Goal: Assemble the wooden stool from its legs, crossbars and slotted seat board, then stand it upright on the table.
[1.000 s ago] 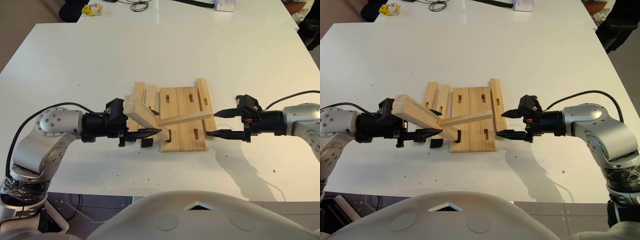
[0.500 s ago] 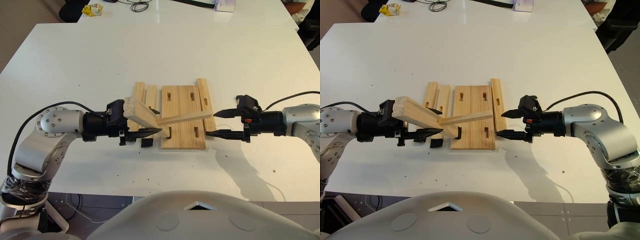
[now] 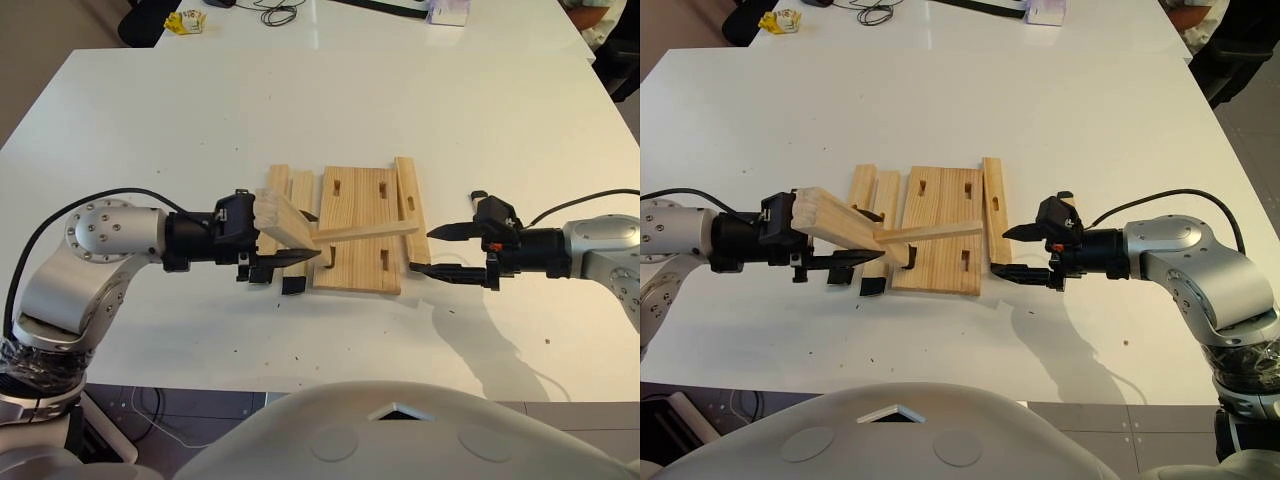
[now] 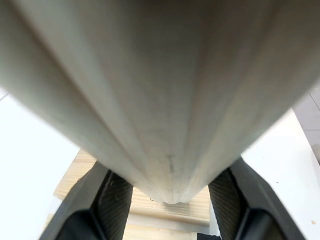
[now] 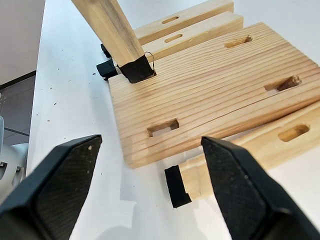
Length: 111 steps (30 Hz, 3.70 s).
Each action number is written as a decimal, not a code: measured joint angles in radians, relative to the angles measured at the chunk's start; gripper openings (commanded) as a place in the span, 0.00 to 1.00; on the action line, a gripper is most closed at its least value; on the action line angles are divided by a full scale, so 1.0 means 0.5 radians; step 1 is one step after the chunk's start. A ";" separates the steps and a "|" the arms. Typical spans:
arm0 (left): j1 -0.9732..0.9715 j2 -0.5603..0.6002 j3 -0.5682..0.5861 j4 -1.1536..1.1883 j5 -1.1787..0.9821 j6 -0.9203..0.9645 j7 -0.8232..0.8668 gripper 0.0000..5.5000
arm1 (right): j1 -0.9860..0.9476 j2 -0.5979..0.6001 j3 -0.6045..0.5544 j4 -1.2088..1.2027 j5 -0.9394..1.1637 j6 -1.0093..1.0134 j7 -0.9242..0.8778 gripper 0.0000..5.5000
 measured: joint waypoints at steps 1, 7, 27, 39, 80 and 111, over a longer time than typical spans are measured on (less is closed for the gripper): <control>-0.008 0.005 0.008 0.000 -0.027 0.044 0.016 0.37 | 0.000 0.000 0.000 -0.001 0.000 0.000 0.001 0.67; -0.040 0.048 0.040 -0.022 -0.127 0.214 0.049 0.37 | 0.006 -0.001 0.000 -0.014 0.000 0.000 0.006 0.67; -0.024 0.166 0.103 -0.106 -0.310 0.357 0.016 0.37 | 0.025 -0.011 -0.013 -0.034 0.000 0.000 0.011 0.67; -0.082 0.103 0.050 -0.058 -0.268 0.313 -0.020 0.37 | 0.025 -0.012 -0.021 -0.040 0.008 0.000 0.011 0.67; 0.263 0.007 -0.009 -0.038 -0.093 0.064 0.164 0.37 | -0.021 -0.053 0.016 -0.031 0.006 0.004 0.095 0.67; 0.331 0.015 -0.249 -0.071 0.063 0.370 0.298 0.76 | -0.121 -0.050 0.073 0.046 -0.031 -0.024 0.145 0.67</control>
